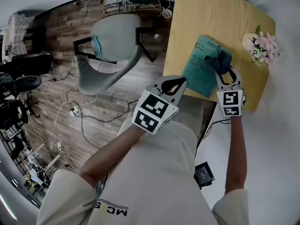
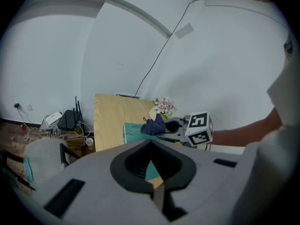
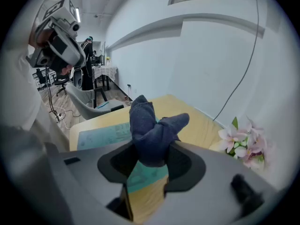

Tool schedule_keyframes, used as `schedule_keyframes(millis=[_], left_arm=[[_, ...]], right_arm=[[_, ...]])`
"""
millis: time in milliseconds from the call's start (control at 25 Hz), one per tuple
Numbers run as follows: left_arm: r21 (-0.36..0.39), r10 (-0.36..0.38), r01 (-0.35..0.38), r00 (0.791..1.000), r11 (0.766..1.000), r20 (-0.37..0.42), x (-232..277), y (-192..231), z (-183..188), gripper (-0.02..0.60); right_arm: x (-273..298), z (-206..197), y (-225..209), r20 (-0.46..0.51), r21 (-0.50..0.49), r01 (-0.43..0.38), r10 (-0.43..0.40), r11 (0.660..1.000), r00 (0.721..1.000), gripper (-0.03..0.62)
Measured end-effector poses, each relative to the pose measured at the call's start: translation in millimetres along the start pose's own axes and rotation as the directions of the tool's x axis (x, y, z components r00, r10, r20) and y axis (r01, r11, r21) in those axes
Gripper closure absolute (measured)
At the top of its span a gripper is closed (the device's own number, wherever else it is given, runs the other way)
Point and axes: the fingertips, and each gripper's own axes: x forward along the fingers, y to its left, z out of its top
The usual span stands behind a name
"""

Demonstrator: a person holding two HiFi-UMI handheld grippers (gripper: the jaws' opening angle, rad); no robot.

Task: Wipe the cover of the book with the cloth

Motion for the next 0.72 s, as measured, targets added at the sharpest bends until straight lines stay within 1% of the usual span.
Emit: schedule_keyframes(millis=[320,560,720], left_arm=[[-0.036,0.037,-0.036,0.999,0.999,0.014,-2,14,2,0.571],[-0.053,0.05,-0.05,0.999,0.997,0.005,-1,22,2,0.571],[-0.063,0.052,-0.052,0.999,0.997,0.006,-2,27,2,0.571]], right_arm=[[43,15,-31,0.001,0.03,0.023,-0.023,0.999,1.0,0.419],[72,28,-43,-0.018,0.001,0.044,-0.044,0.999,0.999,0.419],[89,26,-47,-0.065,-0.03,0.06,-0.062,0.998,0.996,0.419]])
